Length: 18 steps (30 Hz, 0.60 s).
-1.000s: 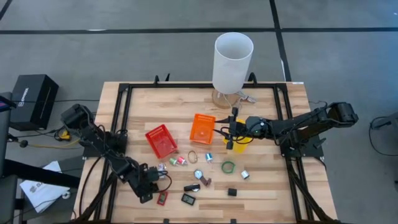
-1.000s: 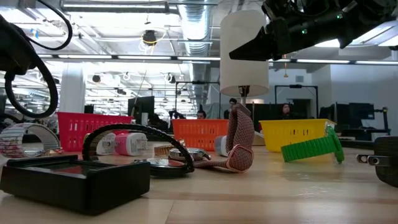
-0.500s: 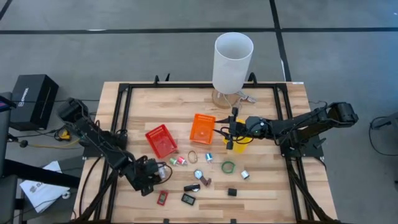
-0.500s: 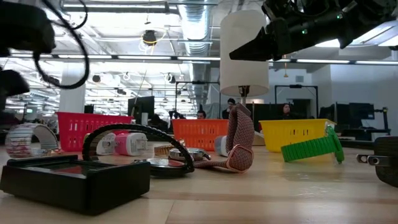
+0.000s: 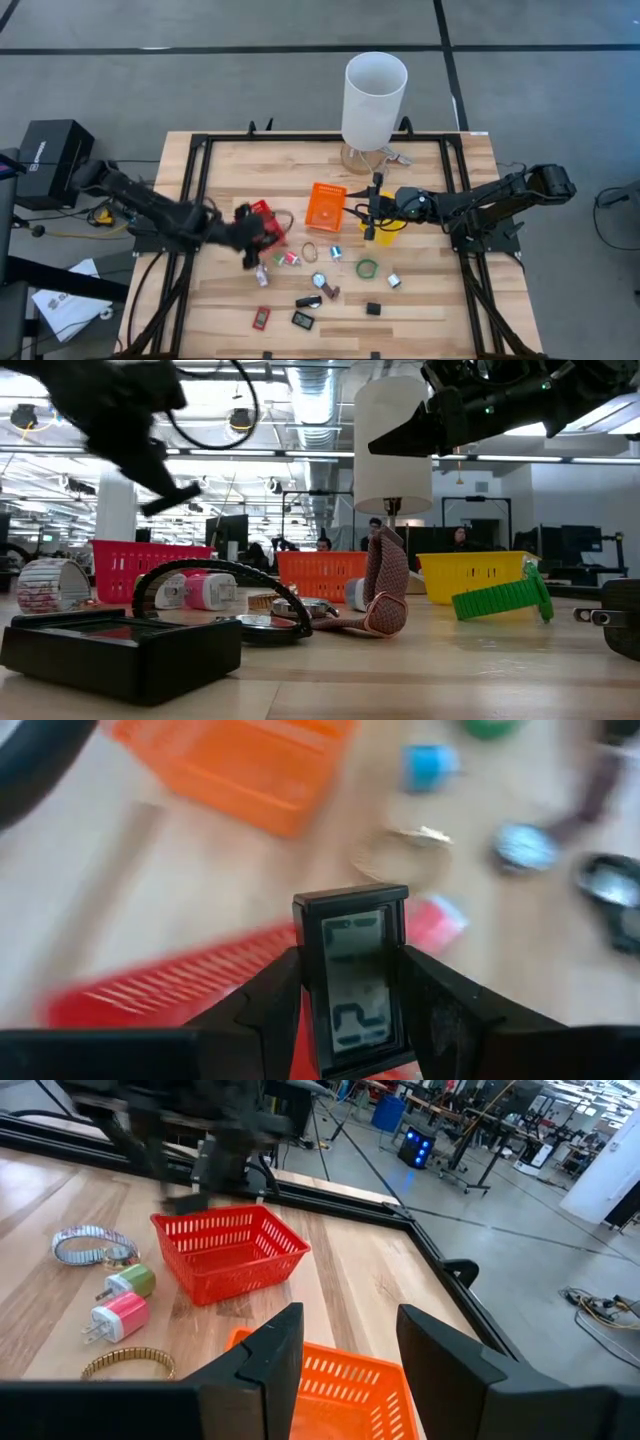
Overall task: Pick & Place Office items
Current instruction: Put the left black digital clock into the red bin
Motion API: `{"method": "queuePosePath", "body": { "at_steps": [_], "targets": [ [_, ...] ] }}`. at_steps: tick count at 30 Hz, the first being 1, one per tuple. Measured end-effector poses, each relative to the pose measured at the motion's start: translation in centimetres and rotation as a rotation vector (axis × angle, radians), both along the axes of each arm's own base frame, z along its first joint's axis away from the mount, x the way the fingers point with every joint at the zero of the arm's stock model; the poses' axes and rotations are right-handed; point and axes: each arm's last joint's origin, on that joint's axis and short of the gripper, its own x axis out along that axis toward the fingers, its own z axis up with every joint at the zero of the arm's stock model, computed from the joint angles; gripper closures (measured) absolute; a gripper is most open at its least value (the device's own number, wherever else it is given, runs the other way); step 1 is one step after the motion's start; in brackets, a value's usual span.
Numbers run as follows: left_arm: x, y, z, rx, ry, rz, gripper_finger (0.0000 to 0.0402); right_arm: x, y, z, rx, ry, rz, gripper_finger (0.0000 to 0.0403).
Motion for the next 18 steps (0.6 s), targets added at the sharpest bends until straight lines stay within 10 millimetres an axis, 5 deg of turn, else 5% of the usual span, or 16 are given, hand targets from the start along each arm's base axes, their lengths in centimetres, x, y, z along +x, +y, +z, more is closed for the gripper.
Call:
{"method": "queuePosePath", "body": {
  "at_steps": [8, 18],
  "targets": [
    [0.2, 4.7, -1.1, -0.052, 0.169, 0.019, 0.0253, 0.0, 0.0, 0.0, 0.001, 0.001, 0.000, 0.0249],
    [0.2, 6.4, -4.0, -0.086, 0.419, 0.093, 0.0253, 0.0, 0.0, -0.1, 0.002, 0.006, -0.001, 0.0249]
  ]
}}
